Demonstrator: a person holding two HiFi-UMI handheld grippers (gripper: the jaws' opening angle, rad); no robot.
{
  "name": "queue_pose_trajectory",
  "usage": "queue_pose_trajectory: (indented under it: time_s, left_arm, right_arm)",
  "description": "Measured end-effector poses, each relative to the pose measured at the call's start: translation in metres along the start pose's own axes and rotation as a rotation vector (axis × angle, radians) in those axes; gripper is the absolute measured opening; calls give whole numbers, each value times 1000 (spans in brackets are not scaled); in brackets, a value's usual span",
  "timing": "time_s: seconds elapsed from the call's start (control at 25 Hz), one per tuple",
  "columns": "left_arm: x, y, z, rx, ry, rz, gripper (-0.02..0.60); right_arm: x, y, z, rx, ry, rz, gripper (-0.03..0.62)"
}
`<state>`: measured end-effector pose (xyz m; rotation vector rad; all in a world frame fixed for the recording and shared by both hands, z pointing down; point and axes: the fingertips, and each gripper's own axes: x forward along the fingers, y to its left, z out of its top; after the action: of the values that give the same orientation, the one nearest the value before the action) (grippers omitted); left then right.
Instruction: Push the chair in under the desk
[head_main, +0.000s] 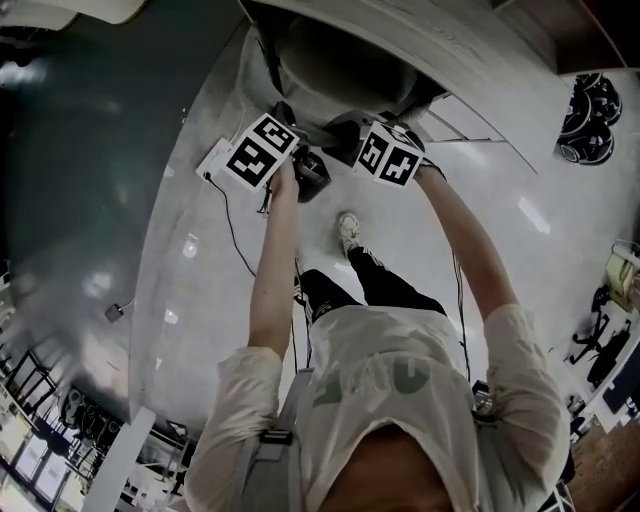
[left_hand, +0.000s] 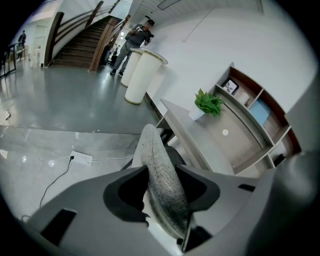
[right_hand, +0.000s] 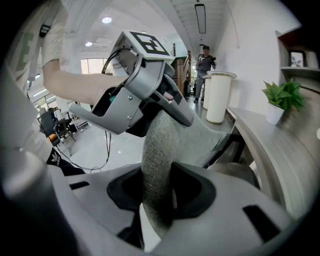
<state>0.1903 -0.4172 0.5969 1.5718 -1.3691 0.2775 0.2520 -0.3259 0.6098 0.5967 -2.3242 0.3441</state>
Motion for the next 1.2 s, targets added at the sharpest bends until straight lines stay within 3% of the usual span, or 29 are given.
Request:
queue_pose_trajectory:
  time_s: [0.36, 0.6, 0.8, 0.96, 1.12, 1.2]
  left_arm:
    - [-1, 3, -4, 8, 1, 4, 181]
    - [-5, 3, 1, 5, 0, -3, 181]
    - [-31, 1, 13, 58, -20, -17, 181]
    - [-72, -15, 38, 97, -138, -38, 180]
    - [-135, -59, 67, 148, -283, -155, 179]
    - [-176, -83, 78, 202, -362, -231, 179]
  right_arm:
    - [0, 1, -3, 81, -33, -34, 128]
    - [-2, -9, -7, 220, 23, -77, 229]
    - [-17, -2, 8, 101, 49, -245, 229]
    - [-55, 2, 44, 161, -101, -288, 229]
    - [-119, 6, 105, 227, -327, -359, 225]
    - [-156, 10, 133, 222, -415, -430, 180]
